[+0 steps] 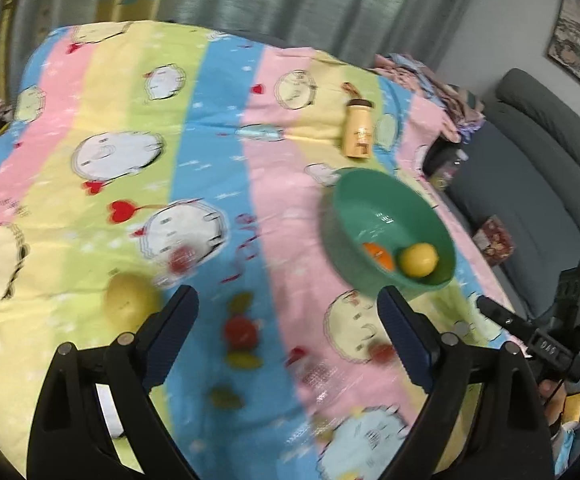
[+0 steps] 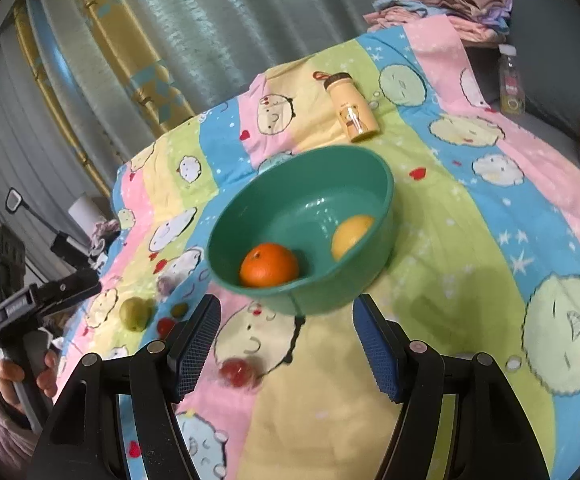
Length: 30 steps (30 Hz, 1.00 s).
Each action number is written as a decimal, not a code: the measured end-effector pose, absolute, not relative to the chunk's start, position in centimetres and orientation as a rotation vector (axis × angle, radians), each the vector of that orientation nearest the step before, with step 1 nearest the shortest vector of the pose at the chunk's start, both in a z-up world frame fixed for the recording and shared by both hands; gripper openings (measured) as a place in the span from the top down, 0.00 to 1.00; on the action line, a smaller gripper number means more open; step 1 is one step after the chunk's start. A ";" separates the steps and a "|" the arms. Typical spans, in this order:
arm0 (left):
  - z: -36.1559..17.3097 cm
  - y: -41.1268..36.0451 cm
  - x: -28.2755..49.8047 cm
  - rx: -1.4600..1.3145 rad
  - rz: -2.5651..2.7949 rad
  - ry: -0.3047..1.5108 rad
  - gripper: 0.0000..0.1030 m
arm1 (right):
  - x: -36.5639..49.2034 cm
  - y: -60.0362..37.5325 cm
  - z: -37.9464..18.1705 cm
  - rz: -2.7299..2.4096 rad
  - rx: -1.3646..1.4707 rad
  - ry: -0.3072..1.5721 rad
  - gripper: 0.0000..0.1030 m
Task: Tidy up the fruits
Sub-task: 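Withdraw the left tool from the basin toward the pear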
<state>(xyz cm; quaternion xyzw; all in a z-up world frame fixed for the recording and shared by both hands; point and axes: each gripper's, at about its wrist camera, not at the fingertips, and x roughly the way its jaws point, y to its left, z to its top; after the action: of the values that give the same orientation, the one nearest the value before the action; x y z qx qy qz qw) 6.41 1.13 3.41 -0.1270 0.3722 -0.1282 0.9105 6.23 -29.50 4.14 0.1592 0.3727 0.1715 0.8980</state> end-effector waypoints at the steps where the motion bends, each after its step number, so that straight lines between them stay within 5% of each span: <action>1: 3.2 1.9 5.8 -0.263 -0.246 0.771 0.11 | 5.9 -29.3 4.1 0.358 0.330 0.778 0.33; 6: 2.0 4.7 3.3 -0.281 -0.166 0.800 0.01 | 4.6 -28.1 3.7 0.378 0.328 0.808 0.33; 30: -1.4 7.1 -3.0 -0.336 -0.170 0.871 0.01 | 0.1 -20.0 5.3 0.523 0.152 0.868 0.33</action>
<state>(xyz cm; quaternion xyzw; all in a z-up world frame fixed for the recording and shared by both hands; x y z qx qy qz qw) -2.96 7.14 -1.38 -0.1619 0.4192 -0.0818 0.8896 0.08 -20.04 5.29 0.0725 0.4152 0.2504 0.8716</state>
